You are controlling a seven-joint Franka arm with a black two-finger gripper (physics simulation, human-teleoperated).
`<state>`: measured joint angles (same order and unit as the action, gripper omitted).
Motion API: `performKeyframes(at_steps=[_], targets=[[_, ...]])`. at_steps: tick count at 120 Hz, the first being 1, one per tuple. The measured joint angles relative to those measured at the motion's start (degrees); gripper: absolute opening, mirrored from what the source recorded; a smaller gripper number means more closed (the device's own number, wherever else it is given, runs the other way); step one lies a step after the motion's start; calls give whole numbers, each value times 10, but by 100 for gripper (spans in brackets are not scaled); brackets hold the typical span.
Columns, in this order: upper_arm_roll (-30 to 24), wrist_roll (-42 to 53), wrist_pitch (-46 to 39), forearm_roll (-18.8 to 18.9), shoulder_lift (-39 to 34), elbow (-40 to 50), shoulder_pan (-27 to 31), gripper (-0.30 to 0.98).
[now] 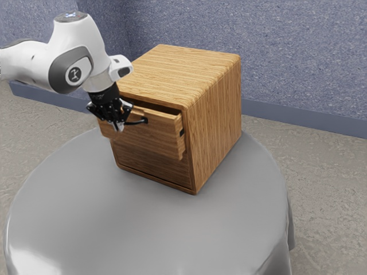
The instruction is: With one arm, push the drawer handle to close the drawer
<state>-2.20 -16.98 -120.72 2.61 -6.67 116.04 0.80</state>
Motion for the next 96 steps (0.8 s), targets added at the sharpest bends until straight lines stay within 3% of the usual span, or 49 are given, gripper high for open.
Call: performKeyframes(at_steps=[58,65,73,80,86,96], targets=[[1,34,-32,-3,50,-49,-21,-4],[0,33,-33,-4,-17,26,-22,-3],[-2,25,-23,-6,-148,149,-6,-2],[-15,18,5,-13,-205,180,-2,6],[-32,12,53,-34,-186,90,-1,17],[-46,3,143,-56,-78,-115,-1,34]])
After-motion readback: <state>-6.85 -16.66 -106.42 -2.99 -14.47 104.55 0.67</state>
